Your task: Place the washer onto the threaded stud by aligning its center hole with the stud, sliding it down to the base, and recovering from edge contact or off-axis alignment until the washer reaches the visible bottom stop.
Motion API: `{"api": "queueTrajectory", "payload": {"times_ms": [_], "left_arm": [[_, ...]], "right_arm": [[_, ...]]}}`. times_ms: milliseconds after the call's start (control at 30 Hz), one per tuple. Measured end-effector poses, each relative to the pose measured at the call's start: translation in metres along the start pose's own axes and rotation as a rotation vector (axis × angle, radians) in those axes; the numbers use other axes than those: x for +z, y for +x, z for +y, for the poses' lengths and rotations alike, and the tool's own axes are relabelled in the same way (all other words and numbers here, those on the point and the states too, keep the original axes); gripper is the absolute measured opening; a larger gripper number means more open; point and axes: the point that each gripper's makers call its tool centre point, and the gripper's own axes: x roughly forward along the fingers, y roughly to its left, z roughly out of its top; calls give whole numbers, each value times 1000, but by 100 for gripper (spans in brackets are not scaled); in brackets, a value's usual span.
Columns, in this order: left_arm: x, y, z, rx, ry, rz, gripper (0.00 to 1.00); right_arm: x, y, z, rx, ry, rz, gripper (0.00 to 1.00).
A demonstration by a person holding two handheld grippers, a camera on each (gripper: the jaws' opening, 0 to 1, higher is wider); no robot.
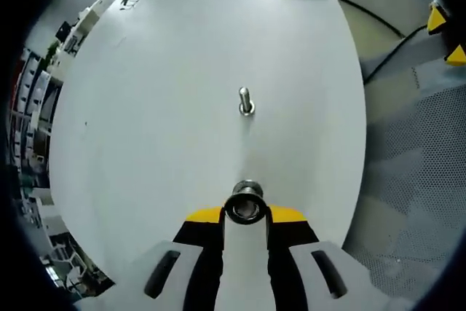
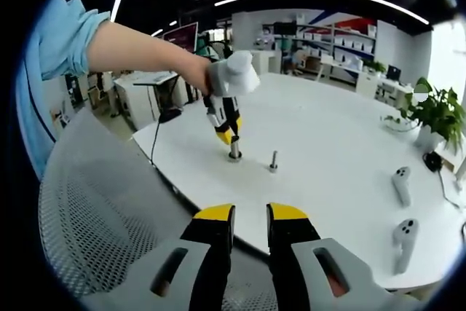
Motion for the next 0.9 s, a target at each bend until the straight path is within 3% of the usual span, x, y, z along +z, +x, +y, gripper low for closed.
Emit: {"api": "queueTrajectory", "payload": {"times_ms": [533,800,900], "left_arm": [[-9,46,-7,-44,20,92,20],[-10,43,-7,-56,-3,86,21],[-11,37,-3,-17,-12,46,31]], "right_arm": [[-1,1,1,5,2,8,20],[-1,1,0,3,3,8,20],[-1,1,0,3,3,8,20]]}}
